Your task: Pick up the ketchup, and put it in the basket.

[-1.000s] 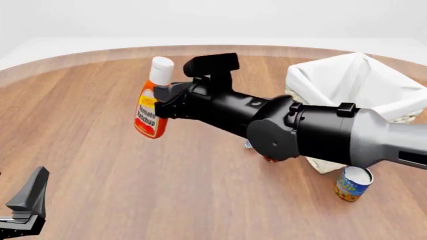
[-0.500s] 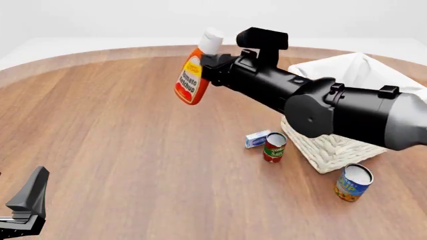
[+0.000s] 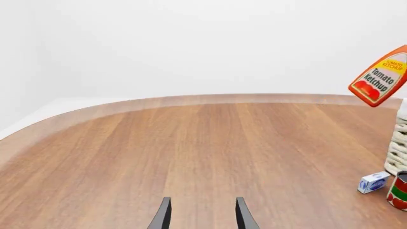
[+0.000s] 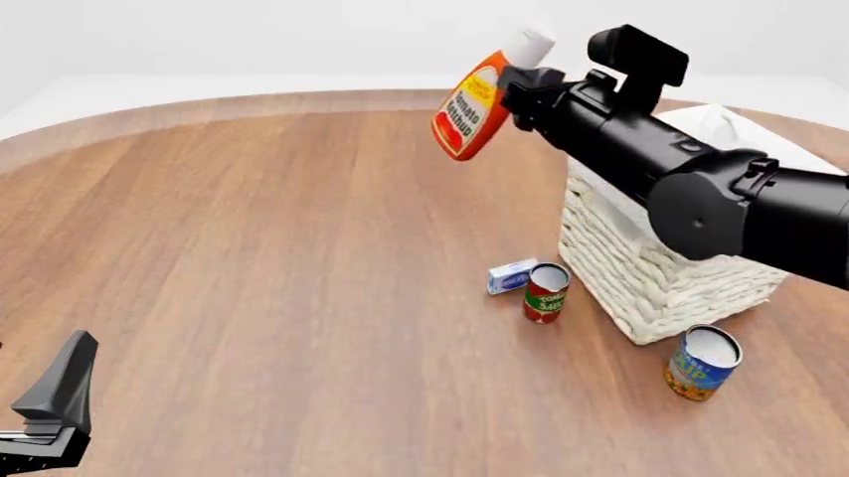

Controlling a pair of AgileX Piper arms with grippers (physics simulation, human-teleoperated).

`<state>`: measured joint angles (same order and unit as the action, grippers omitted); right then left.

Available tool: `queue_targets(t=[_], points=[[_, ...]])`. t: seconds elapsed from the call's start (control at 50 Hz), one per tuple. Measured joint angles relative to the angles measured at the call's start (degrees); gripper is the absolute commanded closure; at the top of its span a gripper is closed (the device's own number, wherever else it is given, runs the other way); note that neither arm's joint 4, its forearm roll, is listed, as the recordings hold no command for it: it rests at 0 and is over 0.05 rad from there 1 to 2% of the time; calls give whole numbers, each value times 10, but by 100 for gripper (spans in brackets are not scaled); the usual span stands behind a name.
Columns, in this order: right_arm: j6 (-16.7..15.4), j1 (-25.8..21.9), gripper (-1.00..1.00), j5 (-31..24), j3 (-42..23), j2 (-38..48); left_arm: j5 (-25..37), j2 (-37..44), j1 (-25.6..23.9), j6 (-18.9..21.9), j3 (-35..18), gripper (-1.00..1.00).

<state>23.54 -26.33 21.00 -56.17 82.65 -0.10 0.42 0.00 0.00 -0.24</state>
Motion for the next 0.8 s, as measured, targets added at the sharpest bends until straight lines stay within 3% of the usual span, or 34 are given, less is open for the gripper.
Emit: queue_targets(t=[0.8], points=[[-27,206,100,32,69,-89,0,0,0,0,0,-100]])
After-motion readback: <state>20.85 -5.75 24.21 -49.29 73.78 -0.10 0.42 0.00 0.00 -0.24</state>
